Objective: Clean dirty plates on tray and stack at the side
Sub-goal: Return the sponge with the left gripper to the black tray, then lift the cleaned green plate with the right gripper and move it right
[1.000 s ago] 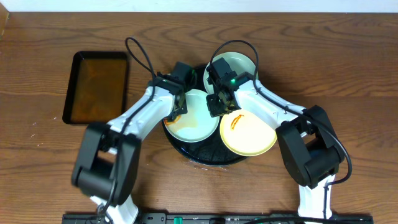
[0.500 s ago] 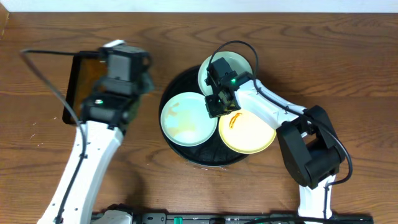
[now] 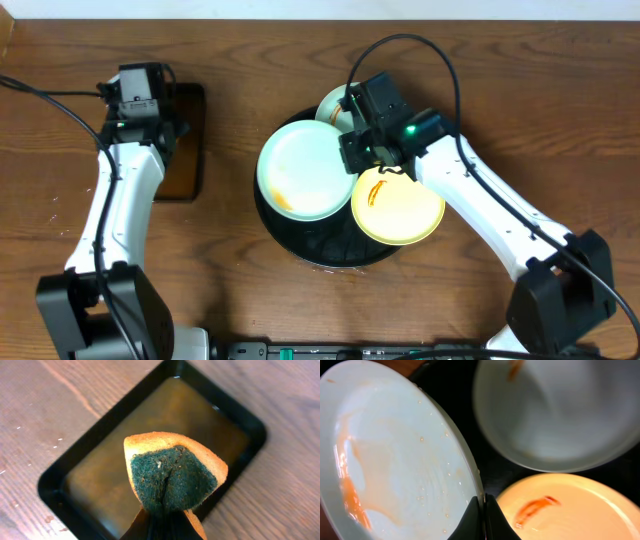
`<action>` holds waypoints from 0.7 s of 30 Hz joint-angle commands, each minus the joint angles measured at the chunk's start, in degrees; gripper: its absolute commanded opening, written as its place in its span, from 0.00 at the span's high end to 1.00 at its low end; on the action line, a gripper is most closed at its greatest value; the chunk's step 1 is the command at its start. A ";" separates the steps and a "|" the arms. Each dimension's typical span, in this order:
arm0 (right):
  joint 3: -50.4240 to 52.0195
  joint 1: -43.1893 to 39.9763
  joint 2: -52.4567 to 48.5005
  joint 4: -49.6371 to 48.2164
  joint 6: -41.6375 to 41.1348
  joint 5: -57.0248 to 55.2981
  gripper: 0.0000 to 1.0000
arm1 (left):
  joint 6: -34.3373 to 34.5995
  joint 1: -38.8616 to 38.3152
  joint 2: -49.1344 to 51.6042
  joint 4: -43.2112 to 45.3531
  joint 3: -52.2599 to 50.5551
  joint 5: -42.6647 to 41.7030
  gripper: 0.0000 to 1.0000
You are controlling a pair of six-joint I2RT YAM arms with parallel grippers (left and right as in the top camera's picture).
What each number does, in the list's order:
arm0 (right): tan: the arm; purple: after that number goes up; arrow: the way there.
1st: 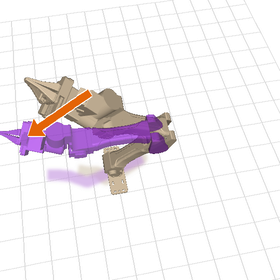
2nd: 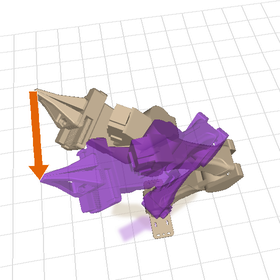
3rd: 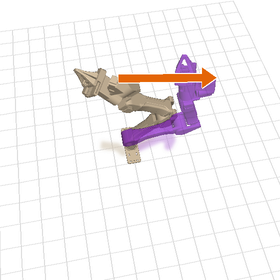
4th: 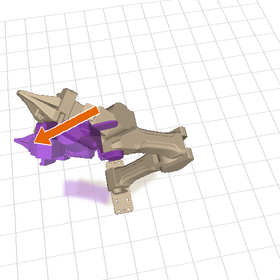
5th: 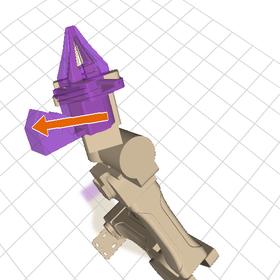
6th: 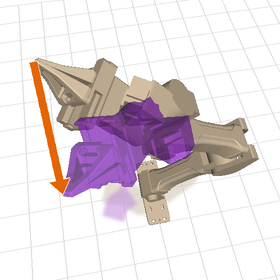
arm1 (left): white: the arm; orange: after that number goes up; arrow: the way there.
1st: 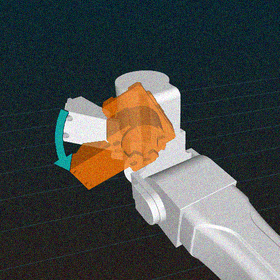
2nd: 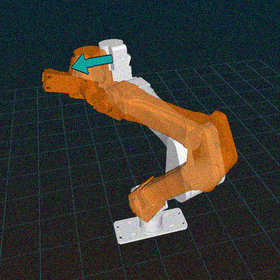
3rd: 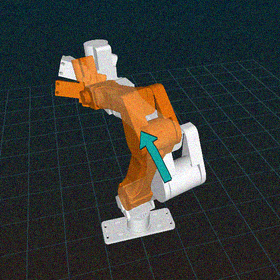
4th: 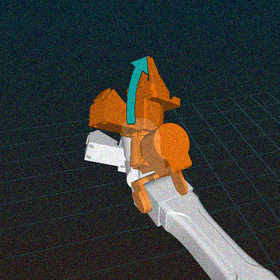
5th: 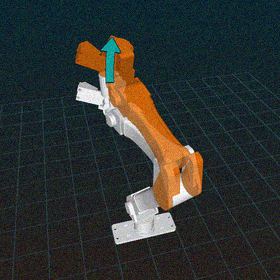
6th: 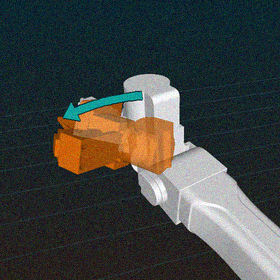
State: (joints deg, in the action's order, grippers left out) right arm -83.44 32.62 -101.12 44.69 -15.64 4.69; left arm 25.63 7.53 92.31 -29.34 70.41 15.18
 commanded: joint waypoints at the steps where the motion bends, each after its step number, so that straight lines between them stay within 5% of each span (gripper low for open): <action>1: -0.90 0.92 2.80 0.24 0.76 -12.57 0.99 | -0.50 2.67 0.98 0.44 -0.28 0.79 0.93; 21: -0.90 20.65 4.02 -18.49 32.30 -65.35 0.99 | -0.55 4.68 7.37 2.19 -0.94 0.79 0.93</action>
State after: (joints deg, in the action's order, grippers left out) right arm -83.48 51.44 -98.59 28.23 7.55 -48.62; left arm 25.45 11.99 99.44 -26.98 69.82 15.20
